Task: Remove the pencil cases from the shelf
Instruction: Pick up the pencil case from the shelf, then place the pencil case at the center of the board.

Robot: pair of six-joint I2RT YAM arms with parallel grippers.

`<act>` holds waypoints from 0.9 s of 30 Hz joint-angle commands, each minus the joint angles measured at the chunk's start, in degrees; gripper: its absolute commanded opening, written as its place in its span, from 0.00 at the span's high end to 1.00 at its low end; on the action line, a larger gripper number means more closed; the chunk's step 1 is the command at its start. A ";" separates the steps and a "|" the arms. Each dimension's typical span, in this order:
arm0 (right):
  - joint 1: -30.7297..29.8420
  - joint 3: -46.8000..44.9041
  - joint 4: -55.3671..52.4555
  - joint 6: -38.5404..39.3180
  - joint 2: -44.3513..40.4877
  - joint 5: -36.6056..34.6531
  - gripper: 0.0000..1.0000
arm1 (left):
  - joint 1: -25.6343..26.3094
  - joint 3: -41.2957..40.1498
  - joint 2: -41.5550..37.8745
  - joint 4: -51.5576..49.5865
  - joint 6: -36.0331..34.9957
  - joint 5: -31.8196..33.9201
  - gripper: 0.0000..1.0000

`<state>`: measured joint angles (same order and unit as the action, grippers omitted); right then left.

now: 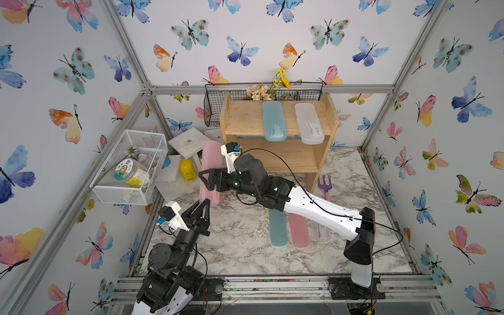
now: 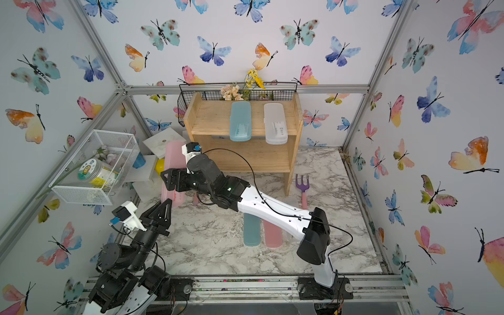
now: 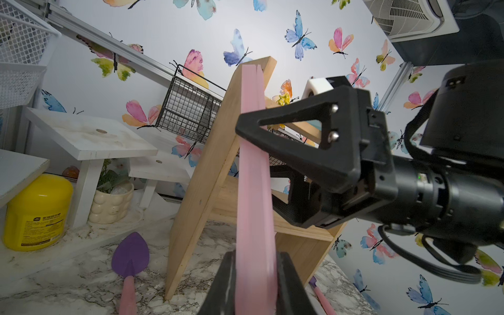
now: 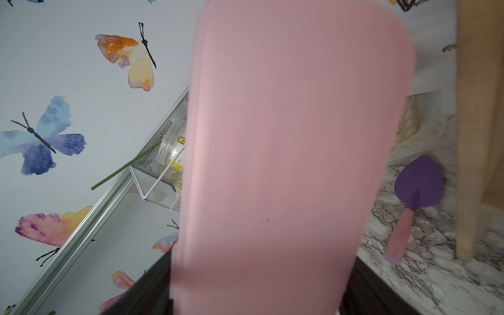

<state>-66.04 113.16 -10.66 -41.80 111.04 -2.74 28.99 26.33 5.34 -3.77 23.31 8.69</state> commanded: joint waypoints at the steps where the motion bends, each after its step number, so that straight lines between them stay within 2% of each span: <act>1: -0.06 -2.42 0.39 1.33 -2.54 -1.60 0.18 | 0.21 0.05 -0.77 2.46 0.06 0.01 0.65; 4: -0.05 -4.37 -0.44 2.30 -4.39 -3.37 0.18 | 0.18 -0.03 -0.45 2.28 0.33 0.54 0.36; 8: -0.05 -11.30 -1.29 4.02 -9.35 -6.91 0.18 | 0.19 0.43 0.23 1.54 0.59 1.34 0.03; 13: -0.05 -26.18 -4.48 3.32 -18.33 -9.70 0.18 | 0.19 1.74 1.57 0.00 1.57 4.72 0.01; 19: -0.06 -47.44 -7.25 -4.58 -25.83 -9.08 0.18 | 0.23 4.68 7.53 -3.35 3.16 6.92 0.01; 23: -0.06 -53.29 -4.74 -8.65 -24.60 -5.30 0.16 | 0.21 4.70 11.13 -2.84 4.61 5.81 0.01; 27: -0.05 -52.96 -3.45 -9.49 -19.88 -5.29 0.16 | 0.21 4.53 13.90 -2.61 5.24 4.86 0.01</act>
<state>-66.04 58.94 -16.43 -48.90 89.62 -8.80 28.99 30.39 18.04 -6.63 27.49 13.41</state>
